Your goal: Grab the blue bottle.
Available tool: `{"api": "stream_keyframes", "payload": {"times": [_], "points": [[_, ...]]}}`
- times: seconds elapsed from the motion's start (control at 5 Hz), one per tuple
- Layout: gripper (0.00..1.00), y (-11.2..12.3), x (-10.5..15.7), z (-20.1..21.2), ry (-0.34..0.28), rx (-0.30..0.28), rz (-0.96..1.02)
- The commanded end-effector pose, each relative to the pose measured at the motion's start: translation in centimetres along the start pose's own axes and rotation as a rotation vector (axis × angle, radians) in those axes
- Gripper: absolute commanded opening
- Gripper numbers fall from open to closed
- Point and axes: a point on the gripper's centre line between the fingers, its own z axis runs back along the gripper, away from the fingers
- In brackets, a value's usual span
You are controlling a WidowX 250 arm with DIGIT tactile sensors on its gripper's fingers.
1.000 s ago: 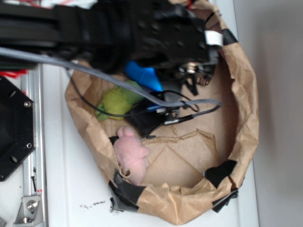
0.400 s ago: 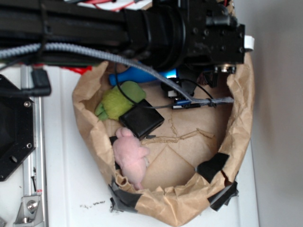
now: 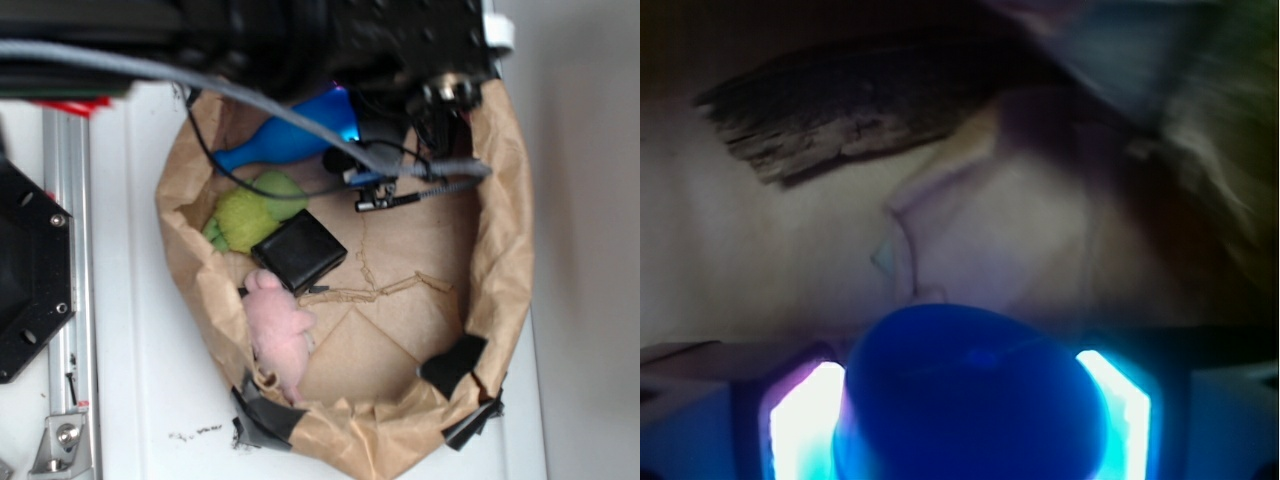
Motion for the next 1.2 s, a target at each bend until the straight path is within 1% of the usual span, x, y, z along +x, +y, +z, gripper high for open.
{"api": "stream_keyframes", "payload": {"times": [0.0, 0.2, 0.4, 0.6, 0.8, 1.0], "points": [[0.0, -0.2, 0.9, 9.6, -0.139, -0.168, 0.019], [0.0, -1.4, 0.9, 11.8, -0.165, -0.155, 0.005], [0.0, -3.1, 0.4, 13.8, -0.17, 0.059, -0.041], [0.0, -4.8, -0.4, 14.2, -0.116, 0.063, 0.011], [0.0, -5.0, -1.2, 13.6, -0.116, -0.035, 0.14], [0.0, -4.3, -1.5, 13.7, -0.155, 0.034, 0.182]]}}
